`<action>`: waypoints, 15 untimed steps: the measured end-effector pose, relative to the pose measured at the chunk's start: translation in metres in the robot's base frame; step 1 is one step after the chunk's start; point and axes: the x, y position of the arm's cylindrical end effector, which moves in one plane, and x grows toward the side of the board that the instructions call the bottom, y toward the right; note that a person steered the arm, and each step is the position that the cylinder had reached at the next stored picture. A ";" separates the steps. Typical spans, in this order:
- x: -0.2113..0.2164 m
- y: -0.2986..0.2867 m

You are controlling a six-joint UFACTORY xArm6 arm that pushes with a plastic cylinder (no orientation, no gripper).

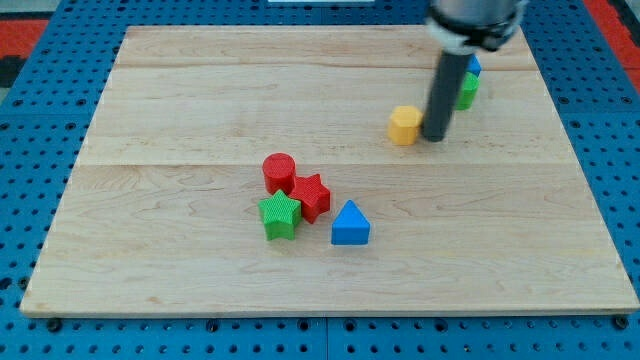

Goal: Move the yellow hexagon closer to the red star

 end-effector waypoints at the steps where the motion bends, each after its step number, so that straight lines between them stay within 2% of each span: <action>1: 0.002 -0.059; 2: -0.006 -0.011; 3: -0.040 -0.041; 4: -0.050 -0.084; 5: -0.047 -0.056; 6: -0.056 0.008; 7: -0.113 -0.027; 8: -0.110 -0.069; 9: -0.078 -0.130; 10: -0.064 -0.134; 11: -0.072 -0.134; 12: -0.116 -0.123; 13: -0.108 -0.025; 14: -0.054 -0.045; 15: -0.065 -0.064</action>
